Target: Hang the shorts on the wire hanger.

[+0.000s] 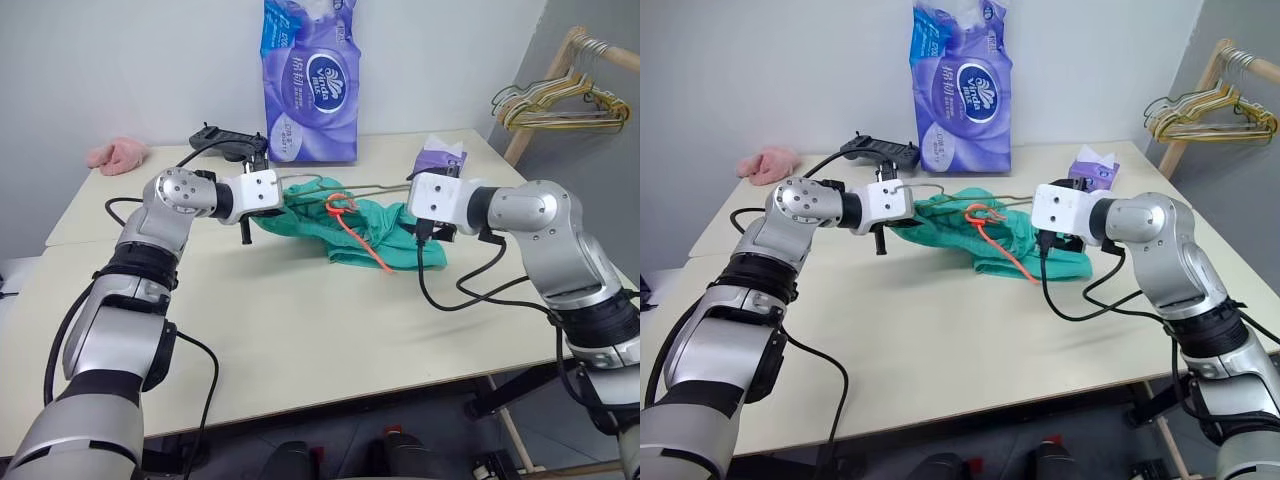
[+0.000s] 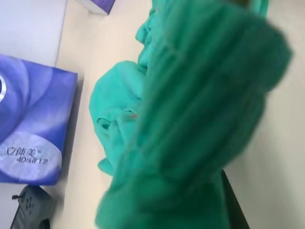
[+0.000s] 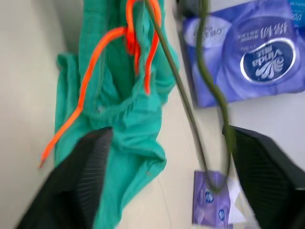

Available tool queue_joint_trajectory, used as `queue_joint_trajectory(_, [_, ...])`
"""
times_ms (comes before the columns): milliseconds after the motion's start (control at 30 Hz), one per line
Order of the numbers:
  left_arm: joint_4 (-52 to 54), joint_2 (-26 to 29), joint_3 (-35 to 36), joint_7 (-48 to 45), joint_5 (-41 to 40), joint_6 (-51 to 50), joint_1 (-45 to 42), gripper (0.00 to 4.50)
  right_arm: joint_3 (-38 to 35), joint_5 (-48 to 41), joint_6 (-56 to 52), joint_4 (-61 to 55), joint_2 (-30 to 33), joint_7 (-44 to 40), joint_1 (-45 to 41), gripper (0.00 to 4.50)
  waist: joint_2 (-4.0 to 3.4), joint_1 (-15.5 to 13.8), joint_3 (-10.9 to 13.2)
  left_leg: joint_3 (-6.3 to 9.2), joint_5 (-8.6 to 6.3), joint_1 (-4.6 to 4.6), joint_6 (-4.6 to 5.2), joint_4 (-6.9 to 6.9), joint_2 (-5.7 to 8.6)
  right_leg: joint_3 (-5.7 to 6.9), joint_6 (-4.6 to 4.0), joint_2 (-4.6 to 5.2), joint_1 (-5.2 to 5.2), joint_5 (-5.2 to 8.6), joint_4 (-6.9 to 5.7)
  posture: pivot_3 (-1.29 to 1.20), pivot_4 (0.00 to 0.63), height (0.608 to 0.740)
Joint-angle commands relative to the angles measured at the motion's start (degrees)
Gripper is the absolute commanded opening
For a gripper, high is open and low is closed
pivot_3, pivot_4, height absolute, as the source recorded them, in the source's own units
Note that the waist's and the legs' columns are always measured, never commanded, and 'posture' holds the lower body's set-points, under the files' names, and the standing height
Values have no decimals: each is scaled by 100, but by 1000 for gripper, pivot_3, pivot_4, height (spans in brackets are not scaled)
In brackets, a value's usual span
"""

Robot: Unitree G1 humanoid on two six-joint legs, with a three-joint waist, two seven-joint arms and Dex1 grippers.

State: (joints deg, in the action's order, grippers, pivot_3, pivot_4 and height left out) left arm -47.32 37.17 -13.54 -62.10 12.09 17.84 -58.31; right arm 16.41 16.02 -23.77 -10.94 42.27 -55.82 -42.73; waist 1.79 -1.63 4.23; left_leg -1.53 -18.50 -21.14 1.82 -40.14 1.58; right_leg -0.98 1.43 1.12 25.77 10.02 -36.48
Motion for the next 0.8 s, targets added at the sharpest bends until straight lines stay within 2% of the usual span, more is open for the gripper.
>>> queue_joint_trajectory(33, [407, 243, 199, -46, -171, -45, 121, 61, -495, -280, -95, -214, 314, -169, 158, 4477, 0, -3, -1, -1, 0, 1, 0, 0, 0, -1, 0, 0, 0, 0, -1, 95, 1, 740])
queue_joint_trajectory(167, [651, 395, 226, -79, -248, -61, 381, 61, -573, -323, 12, -66, 580, -194, 196, 4477, 0, -3, -2, -3, 0, 4, 0, 0, -1, -2, -1, 1, 0, 1, -5, 93, 0, 740])
queue_joint_trajectory(300, [808, 399, 289, -63, -358, -134, 471, 61, -625, -417, -119, 361, 501, 5, 241, 4477, 6, -3, -6, -6, 0, 11, 0, 0, -1, -2, -3, 0, -5, 2, -7, 94, 0, 740])
queue_joint_trajectory(500, [1190, 118, 822, -15, -1153, -862, 504, 61, -1205, -1785, -2881, 526, -1258, 378, 539, 4477, 39, 15, -60, -3, 0, 14, -1, -1, -15, -3, -5, 7, -7, 3, -32, 100, 5, 740])
queue_joint_trajectory(533, [1250, 116, 849, -26, -1194, -939, 529, 61, -1225, -1890, -3131, 549, -1403, 432, 528, 4477, 34, 13, -62, -1, 0, 14, -2, -1, -15, -3, -6, 9, -7, 3, -35, 104, 6, 740])
queue_joint_trajectory(700, [1472, 251, 882, -39, -1184, -1088, 713, 61, -1809, -2546, -3999, 1352, -2887, 1353, 13, 4477, 28, 22, -72, -1, 0, 18, -4, 0, -9, -2, -7, 9, -6, 4, -38, 129, 12, 740])
queue_joint_trajectory(800, [1544, 307, 900, -19, -1193, -1145, 733, 61, -2107, -2703, -4083, 1760, -3279, 1809, -292, 4477, 27, 16, -71, 5, 8, 13, -18, 1, -10, 2, -7, 8, 0, 4, -41, 142, 14, 740])
